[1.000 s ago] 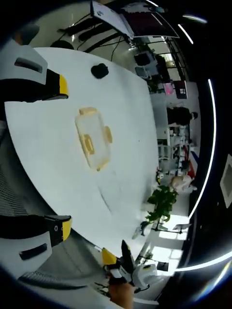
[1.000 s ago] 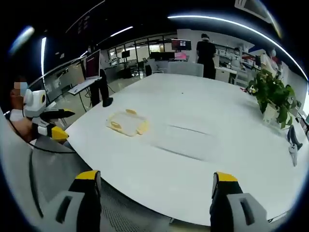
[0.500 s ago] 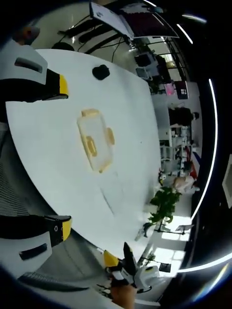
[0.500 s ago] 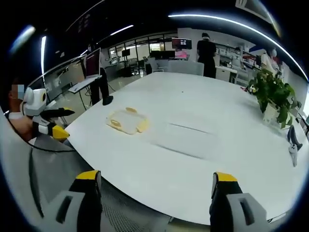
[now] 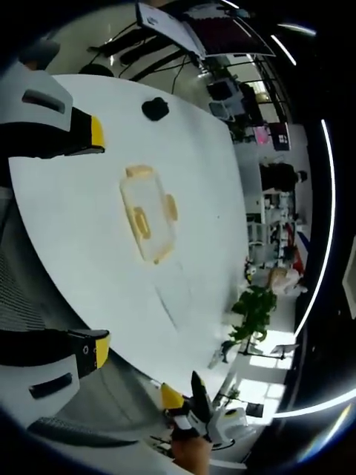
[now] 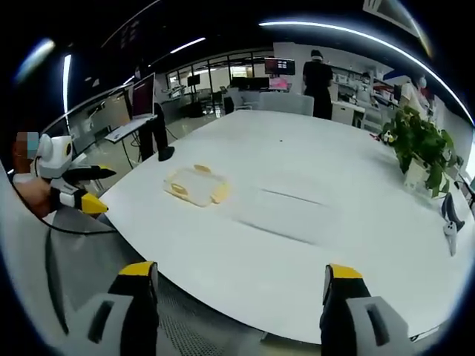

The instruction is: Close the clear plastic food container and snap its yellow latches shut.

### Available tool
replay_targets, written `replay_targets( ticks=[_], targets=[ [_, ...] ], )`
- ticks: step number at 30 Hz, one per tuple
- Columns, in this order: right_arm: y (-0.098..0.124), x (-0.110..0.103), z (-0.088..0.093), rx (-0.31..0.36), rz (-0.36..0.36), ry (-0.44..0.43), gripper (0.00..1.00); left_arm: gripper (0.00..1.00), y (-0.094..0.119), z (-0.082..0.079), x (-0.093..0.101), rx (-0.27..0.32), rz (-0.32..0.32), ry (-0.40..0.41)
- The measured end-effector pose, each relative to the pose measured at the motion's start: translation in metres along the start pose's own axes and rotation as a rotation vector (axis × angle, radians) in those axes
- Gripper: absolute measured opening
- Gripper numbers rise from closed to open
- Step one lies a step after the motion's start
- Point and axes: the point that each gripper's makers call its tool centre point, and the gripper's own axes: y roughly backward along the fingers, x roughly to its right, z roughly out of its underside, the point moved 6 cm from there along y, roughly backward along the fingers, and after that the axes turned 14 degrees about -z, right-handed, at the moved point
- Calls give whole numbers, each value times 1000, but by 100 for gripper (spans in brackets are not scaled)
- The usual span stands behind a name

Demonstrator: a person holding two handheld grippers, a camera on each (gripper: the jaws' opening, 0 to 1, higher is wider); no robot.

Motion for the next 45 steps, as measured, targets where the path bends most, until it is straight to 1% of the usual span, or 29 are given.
replay_targets(
  ticks=[2,17,30,34,37,40,42,45],
  targets=[
    [0,-1,0,1,3,3,92,95,0,1,0,-1,-3,-7],
    [-4,-4,-3,-13,-15,16,92,95,2,4,0,-7,9,21],
    [-10,-5,-11,-11,-36,26,92,95,3,4,-2,-12,0,49],
    [-10,-5,-14,-9,-32,45,88,94,4,3,-5,-9,-3,68],
    [-9,-5,-17,-9,-38,50,89,95,5,1,-10,-3,-4,89],
    [-10,-5,-22,-4,-38,75,88,94,5,0,-13,-12,4,80],
    [-11,-4,-26,-1,-45,89,87,93,5,-3,-19,5,2,86],
    [-13,-3,-32,-4,-64,114,84,89,0,-11,-27,16,14,94]
  ],
)
